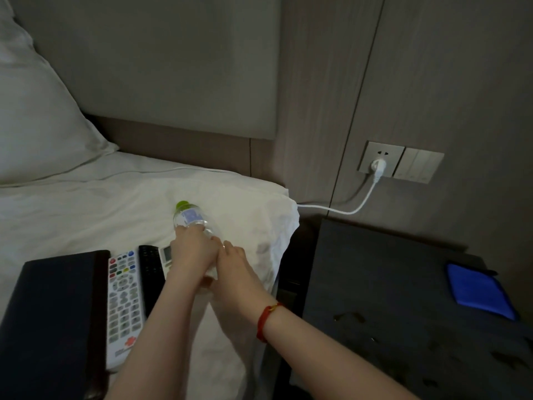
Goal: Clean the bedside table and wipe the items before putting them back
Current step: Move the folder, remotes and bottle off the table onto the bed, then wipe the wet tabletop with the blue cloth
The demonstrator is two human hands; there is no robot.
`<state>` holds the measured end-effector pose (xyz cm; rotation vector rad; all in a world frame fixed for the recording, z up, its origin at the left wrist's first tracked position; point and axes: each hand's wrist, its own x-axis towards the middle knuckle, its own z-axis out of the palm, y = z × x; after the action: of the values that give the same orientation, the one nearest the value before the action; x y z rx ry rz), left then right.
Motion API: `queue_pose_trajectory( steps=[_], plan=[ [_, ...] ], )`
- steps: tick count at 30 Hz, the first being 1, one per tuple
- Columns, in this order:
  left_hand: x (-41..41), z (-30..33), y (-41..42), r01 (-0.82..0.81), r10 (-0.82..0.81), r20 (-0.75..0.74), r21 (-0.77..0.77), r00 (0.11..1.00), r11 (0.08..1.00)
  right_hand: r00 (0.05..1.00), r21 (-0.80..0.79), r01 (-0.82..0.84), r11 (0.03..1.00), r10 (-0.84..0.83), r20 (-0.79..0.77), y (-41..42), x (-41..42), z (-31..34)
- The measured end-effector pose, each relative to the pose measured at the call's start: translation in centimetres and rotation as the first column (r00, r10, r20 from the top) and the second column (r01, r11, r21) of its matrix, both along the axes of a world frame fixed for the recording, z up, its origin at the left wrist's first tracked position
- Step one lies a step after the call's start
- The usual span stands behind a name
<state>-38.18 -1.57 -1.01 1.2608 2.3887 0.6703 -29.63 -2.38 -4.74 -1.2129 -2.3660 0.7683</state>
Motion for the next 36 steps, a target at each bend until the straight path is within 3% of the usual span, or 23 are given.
queue_pose_trajectory(
  steps=[6, 9, 12, 22, 26, 30, 36],
  plan=[
    [4.1, 1.7, 1.0, 0.074, -0.067, -0.046, 0.168, 0.997, 0.983, 0.986, 0.003, 0.075, 0.997, -0.073, -0.150, 0.6, 4.9, -0.1],
    [8.8, 2.0, 2.8, 0.189, -0.200, 0.002, 0.316, 0.980, 0.930, 0.941, -0.079, 0.233, 0.969, -0.245, -0.234, 1.9, 10.0, -0.4],
    [14.7, 1.5, 4.6, 0.313, -0.371, 0.109, 0.355, 0.922, 0.881, 0.875, -0.128, 0.406, 0.905, -0.425, -0.232, 3.5, 15.9, -1.0],
    [33.8, -6.8, 9.1, 0.665, -0.674, 0.256, 0.134, 0.693, 0.735, 0.582, -0.198, 0.801, 0.566, -0.812, 0.034, 7.6, 35.7, -6.0],
    [39.4, -10.6, 9.9, 0.784, -0.776, 0.214, 0.060, 0.594, 0.617, 0.386, -0.154, 0.919, 0.364, -0.910, 0.150, 8.9, 42.4, -8.4],
    [44.4, -13.6, 10.7, 0.877, -0.874, 0.093, 0.009, 0.477, 0.480, 0.246, -0.058, 0.969, 0.240, -0.943, 0.223, 10.0, 48.1, -10.8],
    [47.7, -16.4, 11.6, 0.913, -0.914, -0.087, -0.069, 0.395, 0.401, 0.205, -0.059, 0.979, 0.197, -0.935, 0.289, 11.1, 50.8, -13.5]
  ],
)
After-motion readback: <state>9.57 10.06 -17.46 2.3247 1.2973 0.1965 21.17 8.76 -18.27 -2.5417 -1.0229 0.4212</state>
